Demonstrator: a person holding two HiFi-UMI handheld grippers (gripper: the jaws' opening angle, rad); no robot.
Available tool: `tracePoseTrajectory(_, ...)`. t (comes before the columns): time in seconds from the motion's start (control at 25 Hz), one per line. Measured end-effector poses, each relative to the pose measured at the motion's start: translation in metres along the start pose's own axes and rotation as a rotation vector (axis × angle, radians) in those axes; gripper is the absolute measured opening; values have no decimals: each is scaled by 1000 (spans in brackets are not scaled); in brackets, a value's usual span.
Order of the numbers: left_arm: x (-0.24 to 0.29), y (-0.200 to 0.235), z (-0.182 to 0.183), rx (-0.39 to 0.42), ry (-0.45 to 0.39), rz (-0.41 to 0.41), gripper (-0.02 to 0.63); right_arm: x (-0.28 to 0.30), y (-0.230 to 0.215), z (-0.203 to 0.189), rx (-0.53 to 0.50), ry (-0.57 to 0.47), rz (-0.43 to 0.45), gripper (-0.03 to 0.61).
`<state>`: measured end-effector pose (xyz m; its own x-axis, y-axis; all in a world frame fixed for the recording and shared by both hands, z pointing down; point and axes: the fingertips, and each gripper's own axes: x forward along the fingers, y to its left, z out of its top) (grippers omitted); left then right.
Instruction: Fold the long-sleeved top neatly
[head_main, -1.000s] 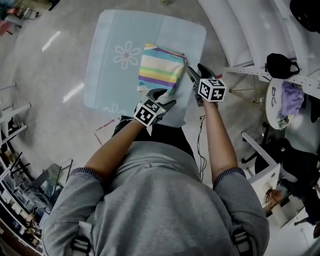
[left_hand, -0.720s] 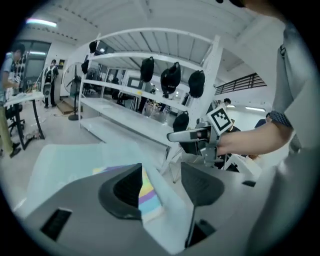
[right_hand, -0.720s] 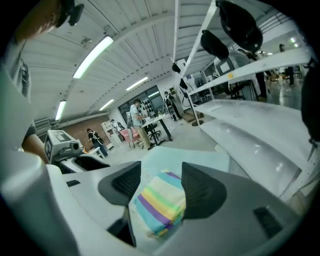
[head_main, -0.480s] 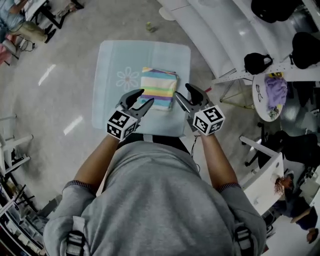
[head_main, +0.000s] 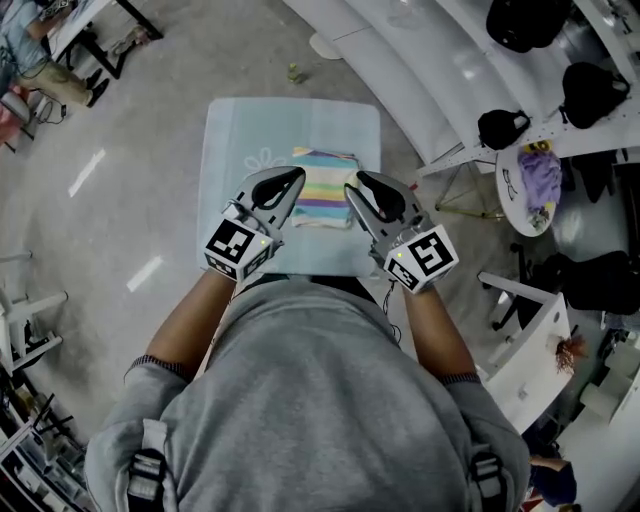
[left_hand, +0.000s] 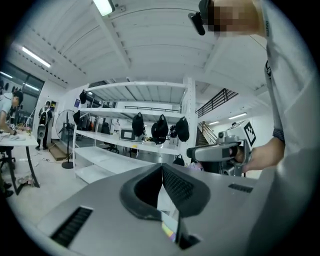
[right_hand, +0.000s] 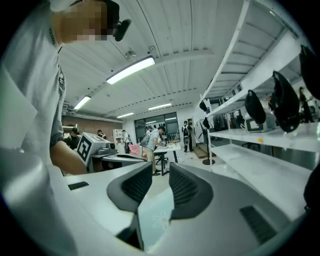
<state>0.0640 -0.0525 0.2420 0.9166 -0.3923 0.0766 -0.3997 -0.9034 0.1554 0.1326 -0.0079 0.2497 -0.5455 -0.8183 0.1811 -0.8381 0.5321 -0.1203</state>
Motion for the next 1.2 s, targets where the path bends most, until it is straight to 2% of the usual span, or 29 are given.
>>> tracePoseTrajectory(0.2,-6,-4,29,38,-55,-30,15,-5,8,25,-36,-35,-41,11)
tracePoseTrajectory(0.36,-9,-6,48,68,-92,-48,15,-9,9,33,-51,-50,-59,8)
tracePoseTrajectory(0.6,-11,-13,57,99,-99,-63,15,-15,8,41,-70,-52,-82,8)
tracePoseTrajectory(1.2,-22,-6,66,125,-102,-11,17,-18,8,54,-90,-71,-94,8)
